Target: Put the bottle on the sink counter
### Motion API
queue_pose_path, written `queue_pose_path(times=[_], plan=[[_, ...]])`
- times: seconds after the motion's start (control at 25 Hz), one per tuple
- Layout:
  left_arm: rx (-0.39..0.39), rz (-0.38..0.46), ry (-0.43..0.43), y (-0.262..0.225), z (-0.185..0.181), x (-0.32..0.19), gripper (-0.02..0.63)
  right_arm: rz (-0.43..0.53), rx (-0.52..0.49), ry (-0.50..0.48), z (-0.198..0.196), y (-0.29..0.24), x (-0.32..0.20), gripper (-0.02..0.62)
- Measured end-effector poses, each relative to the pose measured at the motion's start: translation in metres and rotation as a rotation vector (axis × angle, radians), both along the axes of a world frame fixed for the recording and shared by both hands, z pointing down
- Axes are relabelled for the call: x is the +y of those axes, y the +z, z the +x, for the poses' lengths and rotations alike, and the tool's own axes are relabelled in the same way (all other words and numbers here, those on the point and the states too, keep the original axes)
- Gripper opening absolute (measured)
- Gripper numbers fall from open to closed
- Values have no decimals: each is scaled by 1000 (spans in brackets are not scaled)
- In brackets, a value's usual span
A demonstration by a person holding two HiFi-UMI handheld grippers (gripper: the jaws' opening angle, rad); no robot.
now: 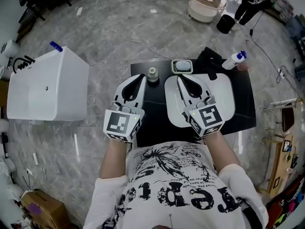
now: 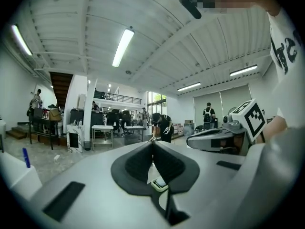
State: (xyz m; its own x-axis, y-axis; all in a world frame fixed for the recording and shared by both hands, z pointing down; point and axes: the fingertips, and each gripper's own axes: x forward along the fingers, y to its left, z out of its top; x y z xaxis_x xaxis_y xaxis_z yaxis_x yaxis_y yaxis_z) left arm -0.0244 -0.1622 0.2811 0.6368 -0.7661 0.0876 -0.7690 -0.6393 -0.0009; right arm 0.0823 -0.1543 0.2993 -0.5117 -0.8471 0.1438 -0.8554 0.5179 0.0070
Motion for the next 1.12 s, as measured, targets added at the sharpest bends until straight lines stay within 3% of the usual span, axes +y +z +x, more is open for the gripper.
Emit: queue_pose_path(times=[0.4,1.12], plan=[[9,-4,1,-8,-26,30,14,65,-3,14,-12,-20,30,14],[4,17,-2,-14,-15,44,14,58,31,-17,-9,-20,44,12]])
